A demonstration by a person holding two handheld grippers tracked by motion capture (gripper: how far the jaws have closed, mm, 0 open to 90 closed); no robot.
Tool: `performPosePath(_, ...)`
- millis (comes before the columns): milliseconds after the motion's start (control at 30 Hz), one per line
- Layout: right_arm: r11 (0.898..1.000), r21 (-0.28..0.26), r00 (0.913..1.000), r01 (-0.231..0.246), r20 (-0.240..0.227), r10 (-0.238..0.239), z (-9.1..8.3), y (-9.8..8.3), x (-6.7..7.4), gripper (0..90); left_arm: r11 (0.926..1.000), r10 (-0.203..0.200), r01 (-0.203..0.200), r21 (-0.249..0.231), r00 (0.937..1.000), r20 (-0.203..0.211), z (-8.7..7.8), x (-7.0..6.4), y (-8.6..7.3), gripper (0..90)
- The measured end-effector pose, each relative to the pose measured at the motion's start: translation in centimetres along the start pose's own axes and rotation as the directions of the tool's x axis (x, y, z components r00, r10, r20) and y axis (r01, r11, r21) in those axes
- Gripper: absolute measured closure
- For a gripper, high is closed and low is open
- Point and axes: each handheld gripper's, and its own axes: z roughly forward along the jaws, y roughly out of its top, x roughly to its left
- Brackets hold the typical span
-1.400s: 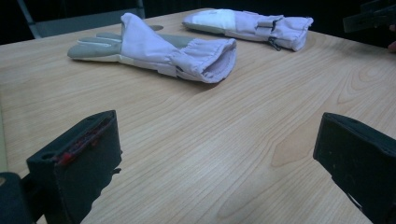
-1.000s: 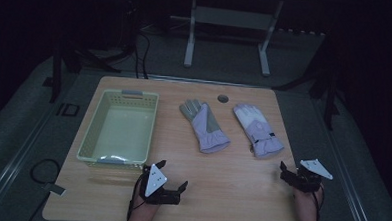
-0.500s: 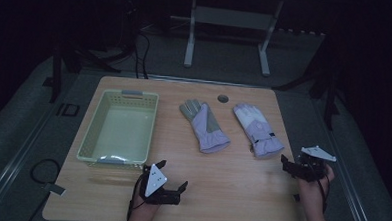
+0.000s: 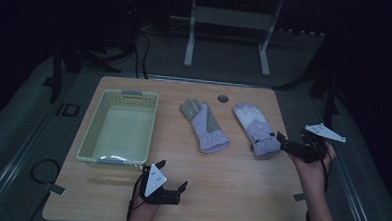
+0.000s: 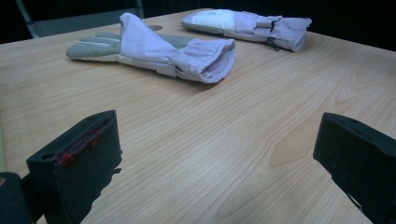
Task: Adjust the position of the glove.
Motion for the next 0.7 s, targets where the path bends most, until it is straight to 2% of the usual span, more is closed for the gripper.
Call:
performPosePath(33, 1.000, 0.000, 1.0000, 0.000, 0.000, 0.000, 0.0, 0.0, 0.0, 10.6, 1.0000, 0.000, 0.000, 0.001, 1.0000, 0.000, 0.0, 0.0, 0.0, 0.7)
performPosePath(67, 1.000, -0.007, 0.9998, 0.015, -0.015, -0.016, 0.1, 1.0, 0.5, 10.7, 1.0000, -0.001, 0.001, 0.001, 1.0000, 0.001, 0.0, 0.0, 0.0, 0.7)
performPosePath(100, 1.000, -0.007, 0.9998, 0.015, -0.015, -0.016, 0.1, 1.0, 0.5, 10.7, 1.0000, -0.001, 0.001, 0.001, 1.0000, 0.001, 0.0, 0.0, 0.0, 0.7)
performPosePath(200, 0.999, -0.017, 0.9979, 0.050, -0.042, -0.050, 0.6, 2.7, 1.4, 13.8, 1.0000, -0.003, 0.003, 0.002, 1.0000, 0.003, 0.0, 0.0, 0.0, 0.7)
performPosePath(233, 0.999, -0.017, 0.9979, 0.050, -0.042, -0.050, 0.6, 2.7, 1.4, 13.8, 1.0000, -0.003, 0.003, 0.002, 1.0000, 0.003, 0.0, 0.0, 0.0, 0.7)
performPosePath(267, 0.998, -0.017, 0.9959, 0.068, -0.058, -0.069, 0.9, 3.5, 1.8, 14.4, 1.0000, -0.006, 0.006, 0.001, 1.0000, 0.003, 0.0, 0.1, 0.0, 0.7)
performPosePath(400, 0.996, -0.033, 0.9910, 0.082, -0.103, -0.085, 1.3, 4.9, 2.8, 17.1, 1.0000, -0.007, 0.007, 0.001, 1.0000, 0.001, 0.0, 0.1, 0.0, 0.7)
performPosePath(700, 0.992, -0.027, 0.9772, 0.123, -0.171, -0.126, 3.0, 6.9, 5.5, 21.0, 1.0000, -0.004, 0.004, 0.002, 1.0000, 0.002, 0.0, 0.1, 0.0, 0.7)
